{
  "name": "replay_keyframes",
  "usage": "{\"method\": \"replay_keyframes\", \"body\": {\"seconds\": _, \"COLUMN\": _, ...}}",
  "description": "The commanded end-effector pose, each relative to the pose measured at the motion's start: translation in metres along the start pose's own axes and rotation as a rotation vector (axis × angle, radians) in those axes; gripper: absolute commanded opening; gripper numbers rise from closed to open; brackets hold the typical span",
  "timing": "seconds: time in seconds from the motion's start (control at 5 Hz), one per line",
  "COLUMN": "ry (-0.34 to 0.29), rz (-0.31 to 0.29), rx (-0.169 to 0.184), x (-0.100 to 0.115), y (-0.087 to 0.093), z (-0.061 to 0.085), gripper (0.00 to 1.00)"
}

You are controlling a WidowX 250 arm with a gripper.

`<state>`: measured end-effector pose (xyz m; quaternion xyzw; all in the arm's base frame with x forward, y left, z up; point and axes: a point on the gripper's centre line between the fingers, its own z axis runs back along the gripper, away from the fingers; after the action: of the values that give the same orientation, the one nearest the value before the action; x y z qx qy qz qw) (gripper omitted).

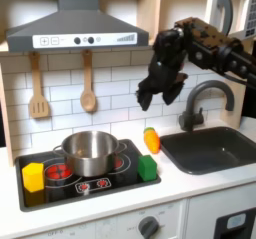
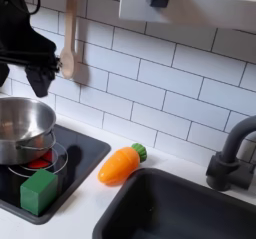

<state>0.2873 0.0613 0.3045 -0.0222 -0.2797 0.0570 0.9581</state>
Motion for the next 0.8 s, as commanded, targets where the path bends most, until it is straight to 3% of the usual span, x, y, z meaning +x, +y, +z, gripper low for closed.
{"method": "replay_keyframes", "body": {"seconds": 0.0, "ry": 0.06, "rz": -0.05, "rx": -0.039, "x": -0.028, "y": -0.02, "z": 0.01, "gripper": 1.0}}
{"method": "replay_keyframes", "body": {"seconds": 0.6, "ry": 0.12, "rz": -0.179, "rx": -0.145, "x": -0.062, "y": -0.078, "z": 0.024, "gripper": 1.0}}
